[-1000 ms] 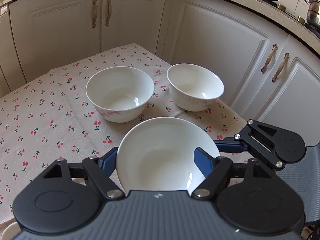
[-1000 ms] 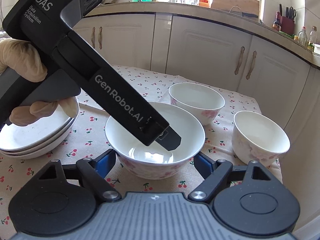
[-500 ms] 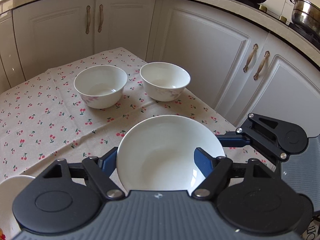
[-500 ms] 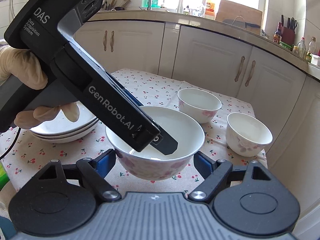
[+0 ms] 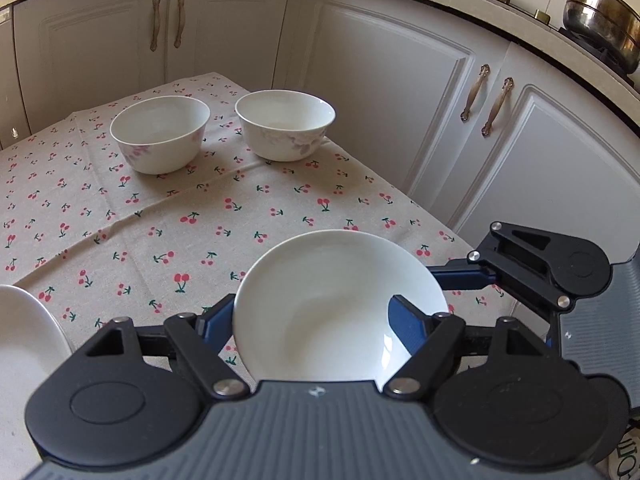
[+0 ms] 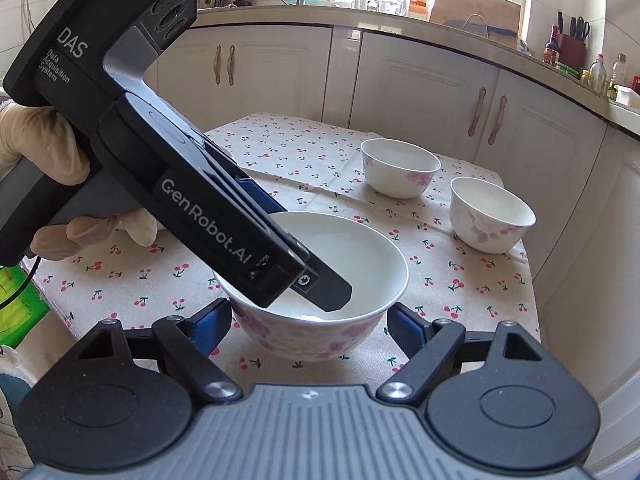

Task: Organize plates and bowls
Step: 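Lift the bowl with the left tool and carry it toward the plate stack, then lower the bowl onto the tablecloth and open the left tool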

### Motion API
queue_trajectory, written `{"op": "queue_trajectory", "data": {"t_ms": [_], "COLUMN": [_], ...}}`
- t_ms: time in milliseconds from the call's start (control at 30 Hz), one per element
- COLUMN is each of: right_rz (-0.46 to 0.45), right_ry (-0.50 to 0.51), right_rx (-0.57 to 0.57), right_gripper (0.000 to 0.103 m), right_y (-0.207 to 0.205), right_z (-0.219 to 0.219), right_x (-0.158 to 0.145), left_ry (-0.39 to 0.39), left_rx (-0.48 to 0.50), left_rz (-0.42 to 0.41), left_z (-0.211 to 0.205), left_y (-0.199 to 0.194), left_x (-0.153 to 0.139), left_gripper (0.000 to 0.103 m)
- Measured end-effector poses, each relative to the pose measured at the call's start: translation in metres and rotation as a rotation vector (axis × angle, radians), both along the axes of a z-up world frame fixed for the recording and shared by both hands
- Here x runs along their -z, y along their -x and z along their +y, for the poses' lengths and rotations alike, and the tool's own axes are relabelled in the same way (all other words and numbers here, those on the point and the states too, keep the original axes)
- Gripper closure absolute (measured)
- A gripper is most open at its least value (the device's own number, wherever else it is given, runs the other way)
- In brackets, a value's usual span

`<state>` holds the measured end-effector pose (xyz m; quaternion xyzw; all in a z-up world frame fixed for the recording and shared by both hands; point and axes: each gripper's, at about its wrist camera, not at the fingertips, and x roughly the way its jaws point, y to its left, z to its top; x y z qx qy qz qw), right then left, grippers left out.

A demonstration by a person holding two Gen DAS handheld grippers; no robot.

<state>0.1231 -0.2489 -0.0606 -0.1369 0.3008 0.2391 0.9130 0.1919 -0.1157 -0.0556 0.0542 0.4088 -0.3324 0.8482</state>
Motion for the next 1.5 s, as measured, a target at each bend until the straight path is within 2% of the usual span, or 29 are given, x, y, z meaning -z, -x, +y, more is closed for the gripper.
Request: {"op": "queue_trajectory", "data": {"t_ms": [567, 700, 967, 1167, 1500], "right_rz": [0.030, 0.035, 0.026, -0.001, -0.052], "right_ry": [-0.022, -0.028, -0.060, -0.079, -0.110], "right_rx": [-0.003, 0.003, 0.023, 0.017, 0.083], "right_gripper": [0.014, 0.000, 0.000, 0.000, 0.000], "right_y": [0.003, 0.005, 0.009, 0.009, -0.009], "right_z": [-0.007, -0.008, -0.018, -0.027, -0.060], "right_x": [0.008, 0.010, 0.004, -0.009, -0.023], "left_ry": [0.012, -0.009, -0.021, -0.074, -0.101], "left_rx": [0.022, 0.018, 0.025, 0.050, 0.075], "left_rz": [0.007, -0.014, -0.058, -0.123, -0.159], "left_z": [-0.003, -0.005, 0.001, -0.003, -0.015], "left_y": [0.003, 0.006, 0.008, 0.005, -0.030], "left_x": [0.008, 0.007, -0.010, -0.027, -0.043], "left_gripper": [0.021, 0.011, 0.002, 0.001, 0.001]}}
